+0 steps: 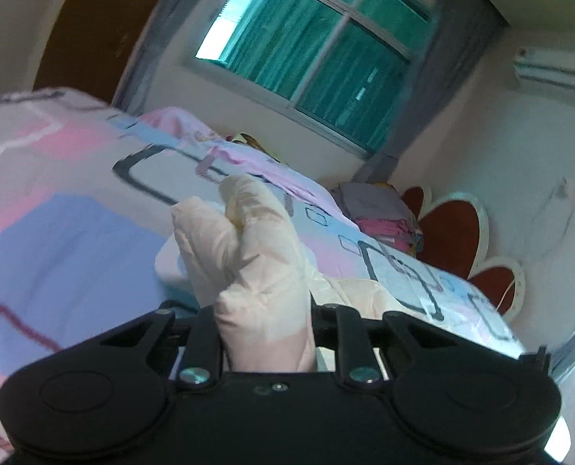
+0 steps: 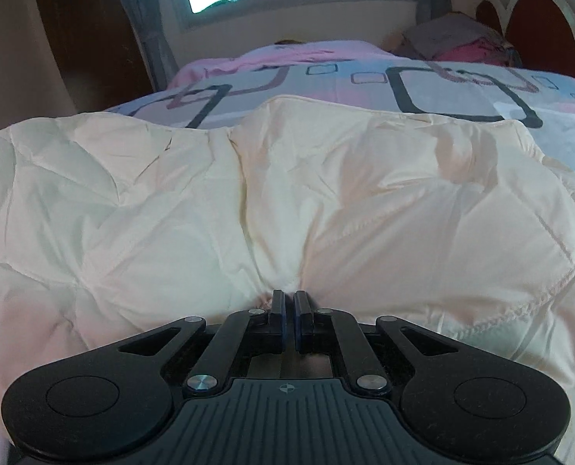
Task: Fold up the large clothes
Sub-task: 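Lift the held edge with the left gripper, fold it over, then release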
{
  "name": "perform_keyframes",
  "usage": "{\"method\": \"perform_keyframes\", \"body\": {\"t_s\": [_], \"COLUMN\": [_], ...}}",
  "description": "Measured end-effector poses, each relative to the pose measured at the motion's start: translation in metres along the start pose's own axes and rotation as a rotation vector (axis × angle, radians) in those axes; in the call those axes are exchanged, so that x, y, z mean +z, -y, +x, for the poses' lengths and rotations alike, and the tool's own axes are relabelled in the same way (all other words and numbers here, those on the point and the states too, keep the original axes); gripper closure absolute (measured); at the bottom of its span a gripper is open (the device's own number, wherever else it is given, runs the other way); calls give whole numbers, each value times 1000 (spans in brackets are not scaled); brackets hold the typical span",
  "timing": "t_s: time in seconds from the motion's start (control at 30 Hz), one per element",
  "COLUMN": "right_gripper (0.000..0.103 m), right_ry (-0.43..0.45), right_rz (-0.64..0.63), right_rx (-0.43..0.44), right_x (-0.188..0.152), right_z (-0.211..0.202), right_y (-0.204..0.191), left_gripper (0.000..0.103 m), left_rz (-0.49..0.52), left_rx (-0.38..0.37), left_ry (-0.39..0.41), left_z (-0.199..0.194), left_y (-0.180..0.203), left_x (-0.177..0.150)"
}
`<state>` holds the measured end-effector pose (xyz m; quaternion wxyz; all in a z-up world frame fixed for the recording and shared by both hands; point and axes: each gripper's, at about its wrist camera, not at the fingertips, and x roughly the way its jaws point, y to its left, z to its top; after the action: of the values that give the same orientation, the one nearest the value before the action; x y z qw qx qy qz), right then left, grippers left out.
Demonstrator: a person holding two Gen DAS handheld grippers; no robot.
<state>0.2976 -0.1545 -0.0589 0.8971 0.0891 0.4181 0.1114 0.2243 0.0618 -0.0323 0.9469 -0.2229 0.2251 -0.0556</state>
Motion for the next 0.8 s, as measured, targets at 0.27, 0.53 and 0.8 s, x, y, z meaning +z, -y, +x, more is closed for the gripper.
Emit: {"method": "perform_keyframes", "body": {"t_s": [0.27,0.53,0.8], "right_gripper": [98,98,98], "right_ry": [-18,-169,-33], "right_rz": [2,-20,-13], "right_rx": [52,42,111], "right_x": [-15,-44,-10], "right_z": [-75,-31,-73], "right_y": [1,-2,35], "left_gripper": [84,84,84], "left_rz": [90,213,323], "left_rx": [-19,-62,-19], "left_ry": [-19,-27,-4], "left_z": [2,-11,-12], "left_y": [12,53,104], "left_x": [7,7,6]}}
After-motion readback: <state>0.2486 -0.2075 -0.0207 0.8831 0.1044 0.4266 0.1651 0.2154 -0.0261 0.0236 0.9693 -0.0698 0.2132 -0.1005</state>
